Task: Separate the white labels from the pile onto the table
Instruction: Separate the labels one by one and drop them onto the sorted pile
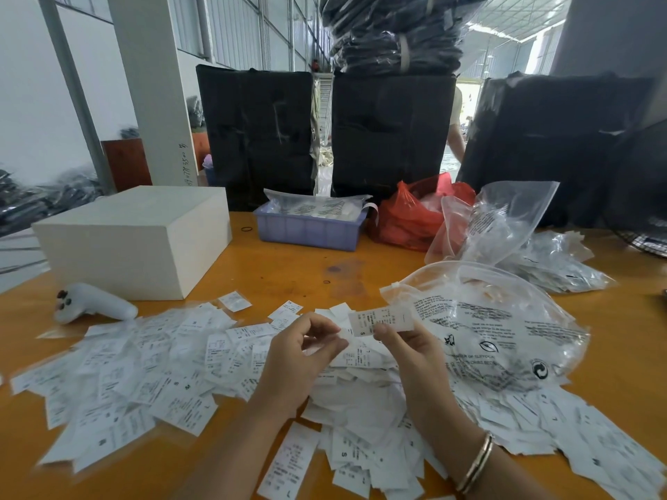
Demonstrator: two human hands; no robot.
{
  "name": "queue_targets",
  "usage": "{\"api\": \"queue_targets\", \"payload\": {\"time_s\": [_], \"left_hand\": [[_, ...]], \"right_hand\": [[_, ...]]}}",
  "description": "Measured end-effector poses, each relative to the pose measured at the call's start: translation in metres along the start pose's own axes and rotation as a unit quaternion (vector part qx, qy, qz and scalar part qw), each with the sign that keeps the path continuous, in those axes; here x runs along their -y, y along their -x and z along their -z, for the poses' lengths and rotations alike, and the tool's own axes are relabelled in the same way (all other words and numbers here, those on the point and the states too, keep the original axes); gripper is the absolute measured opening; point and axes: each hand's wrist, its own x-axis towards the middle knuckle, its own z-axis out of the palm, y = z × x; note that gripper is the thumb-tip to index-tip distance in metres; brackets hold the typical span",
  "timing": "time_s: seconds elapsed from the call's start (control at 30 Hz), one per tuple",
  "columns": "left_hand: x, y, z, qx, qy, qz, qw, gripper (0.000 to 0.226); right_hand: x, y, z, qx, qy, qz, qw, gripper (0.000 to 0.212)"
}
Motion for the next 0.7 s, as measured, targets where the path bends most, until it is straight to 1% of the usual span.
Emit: {"api": "queue_targets", "payload": {"time_s": [0.17, 0.33, 0.37, 0.43, 0.5, 0.53, 0.63, 0.7], "left_hand": [[-0.0003, 0.0006, -0.0003, 0.003, 0.002, 0.008, 1.0, 0.022], [-0.0008, -0.0005, 0.0002, -0.013, -0.016, 0.018, 1.0, 0.016], [0.0003, -0.001, 0.0019, 0.006, -0.038, 0.026, 0.999, 0.012], [0.0022, -0.0001, 0.0049, 0.088, -0.112, 0.04, 0.989, 0.005], [0.0043, 0.003, 0.0048, 0.157, -0.166, 0.033, 0.973, 0.008], [0.0041, 0.004, 0.0037, 0.168, -0.179, 0.024, 0.969, 0.007], [0.0029, 0.0029, 0.0025, 0.153, -0.199, -0.005, 0.968, 0.005], [0.004, 0.002, 0.0044, 0.152, -0.211, -0.008, 0.966, 0.007]], "right_hand": [[-0.002, 0.0007, -0.0012, 0.0, 0.039, -0.006, 0.999, 0.013], [-0.0039, -0.001, -0.0011, -0.002, 0.04, -0.007, 0.999, 0.008], [-0.0039, -0.0015, -0.0005, -0.004, 0.042, -0.005, 0.999, 0.007], [-0.0043, -0.0022, 0.0012, -0.015, 0.041, -0.008, 0.999, 0.007], [-0.0046, -0.003, 0.0029, -0.026, 0.04, -0.015, 0.999, 0.007], [-0.0047, -0.0034, 0.0035, -0.03, 0.041, -0.018, 0.999, 0.008], [-0.0051, -0.0041, 0.0045, -0.032, 0.038, -0.027, 0.998, 0.008], [-0.005, -0.004, 0.0048, -0.024, 0.031, -0.031, 0.999, 0.008]]}}
